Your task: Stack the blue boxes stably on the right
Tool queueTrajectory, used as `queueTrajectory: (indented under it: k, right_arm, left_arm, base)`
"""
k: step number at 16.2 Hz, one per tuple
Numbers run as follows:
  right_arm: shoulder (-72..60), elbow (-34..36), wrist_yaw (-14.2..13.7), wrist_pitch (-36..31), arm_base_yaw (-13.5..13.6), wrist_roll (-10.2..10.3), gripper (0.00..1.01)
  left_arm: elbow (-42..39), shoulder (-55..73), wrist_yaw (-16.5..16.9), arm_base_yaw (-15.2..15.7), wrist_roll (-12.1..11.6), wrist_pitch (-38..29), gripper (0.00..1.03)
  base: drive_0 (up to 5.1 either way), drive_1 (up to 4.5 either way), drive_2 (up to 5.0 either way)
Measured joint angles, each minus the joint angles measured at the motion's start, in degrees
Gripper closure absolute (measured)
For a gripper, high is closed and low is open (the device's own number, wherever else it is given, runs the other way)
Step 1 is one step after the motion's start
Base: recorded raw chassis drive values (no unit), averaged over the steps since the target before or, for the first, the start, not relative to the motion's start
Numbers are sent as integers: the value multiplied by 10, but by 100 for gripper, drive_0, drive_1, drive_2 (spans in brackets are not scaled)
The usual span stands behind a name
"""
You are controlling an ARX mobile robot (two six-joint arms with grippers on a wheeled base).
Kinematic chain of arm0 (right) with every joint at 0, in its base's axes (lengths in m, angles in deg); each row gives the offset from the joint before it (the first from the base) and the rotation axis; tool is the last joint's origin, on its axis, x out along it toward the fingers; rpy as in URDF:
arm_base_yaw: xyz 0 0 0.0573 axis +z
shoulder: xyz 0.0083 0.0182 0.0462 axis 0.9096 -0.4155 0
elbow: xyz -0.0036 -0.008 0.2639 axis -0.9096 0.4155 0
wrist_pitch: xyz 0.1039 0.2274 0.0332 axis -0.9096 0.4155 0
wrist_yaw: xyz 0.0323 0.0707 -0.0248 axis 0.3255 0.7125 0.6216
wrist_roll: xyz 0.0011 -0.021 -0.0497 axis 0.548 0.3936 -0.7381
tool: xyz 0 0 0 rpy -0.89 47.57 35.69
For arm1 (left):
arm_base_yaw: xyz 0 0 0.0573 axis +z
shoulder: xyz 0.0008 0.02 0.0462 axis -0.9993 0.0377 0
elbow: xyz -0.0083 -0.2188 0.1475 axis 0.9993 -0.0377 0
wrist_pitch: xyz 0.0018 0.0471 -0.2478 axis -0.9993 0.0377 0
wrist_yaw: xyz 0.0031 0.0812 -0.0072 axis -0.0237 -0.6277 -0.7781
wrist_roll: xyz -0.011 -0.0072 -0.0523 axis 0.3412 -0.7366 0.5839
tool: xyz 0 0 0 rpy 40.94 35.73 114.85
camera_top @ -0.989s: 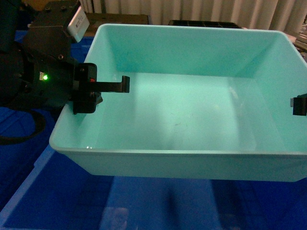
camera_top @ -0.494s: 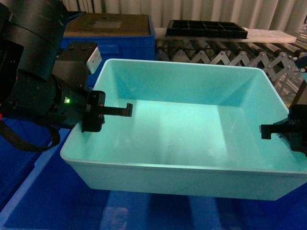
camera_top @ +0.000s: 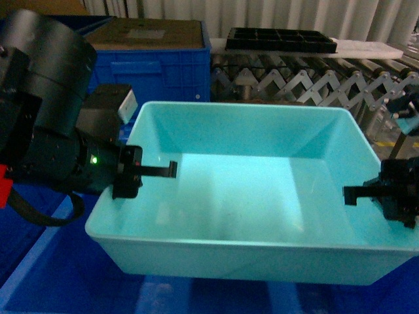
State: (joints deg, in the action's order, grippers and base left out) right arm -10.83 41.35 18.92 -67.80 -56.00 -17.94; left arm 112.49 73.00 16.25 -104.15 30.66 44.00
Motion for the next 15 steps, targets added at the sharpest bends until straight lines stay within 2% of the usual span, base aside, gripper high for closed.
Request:
queueTrajectory:
  k: [4, 6, 15]
  right_arm:
    - [-20, 9, 2, 1, 3, 2, 99]
    - [-30, 9, 12, -2, -9, 11, 99]
    - [-31, 9, 6, -4, -1, 5, 99]
  left_arm:
    - [-17, 21, 1, 4, 3, -4, 98]
    - [-23, 21, 15, 16, 1, -20, 98]
    - [-23, 23, 14, 16, 2, -17, 98]
  base:
    - [0, 0, 0]
    - [0, 0, 0]
    - [0, 0, 0]
